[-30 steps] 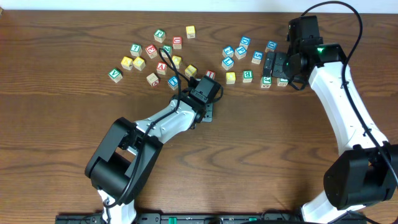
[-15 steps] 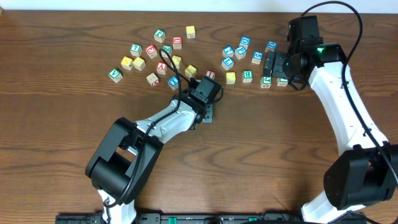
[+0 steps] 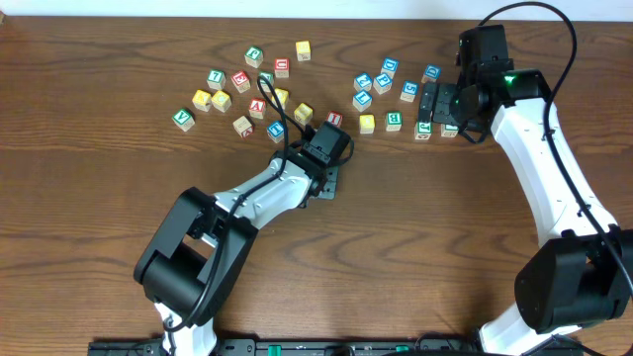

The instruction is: Spell out ROBOT

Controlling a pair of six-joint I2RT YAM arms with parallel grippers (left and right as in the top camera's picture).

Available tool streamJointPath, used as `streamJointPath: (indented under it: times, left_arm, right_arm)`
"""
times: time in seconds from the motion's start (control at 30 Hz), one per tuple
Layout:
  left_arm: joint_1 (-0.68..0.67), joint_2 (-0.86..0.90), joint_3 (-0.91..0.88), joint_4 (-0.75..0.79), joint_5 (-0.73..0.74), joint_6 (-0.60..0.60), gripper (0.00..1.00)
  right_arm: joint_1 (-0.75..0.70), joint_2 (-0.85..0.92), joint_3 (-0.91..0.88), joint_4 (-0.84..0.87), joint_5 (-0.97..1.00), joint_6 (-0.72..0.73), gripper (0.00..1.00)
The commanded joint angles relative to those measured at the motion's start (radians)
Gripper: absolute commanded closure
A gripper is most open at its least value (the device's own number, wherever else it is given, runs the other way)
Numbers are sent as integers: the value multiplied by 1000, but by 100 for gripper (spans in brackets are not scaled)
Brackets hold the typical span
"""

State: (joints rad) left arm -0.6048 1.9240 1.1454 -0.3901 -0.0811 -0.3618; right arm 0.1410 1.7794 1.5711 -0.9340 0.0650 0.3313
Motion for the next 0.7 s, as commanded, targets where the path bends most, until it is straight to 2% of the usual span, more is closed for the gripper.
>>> streamJointPath:
  times: [0.0,0.27,0.67]
  left_arm:
    - [3,-19,11,-14,2,18,54]
    - [3,-19,12,26,2,21,54]
    - [3,-19,12,26,2,93,54]
  right_arm:
    - [5,1,18,-1,11,5,1]
    - [5,1,18,-1,11,5,1]
    - [5,1,18,-1,11,5,1]
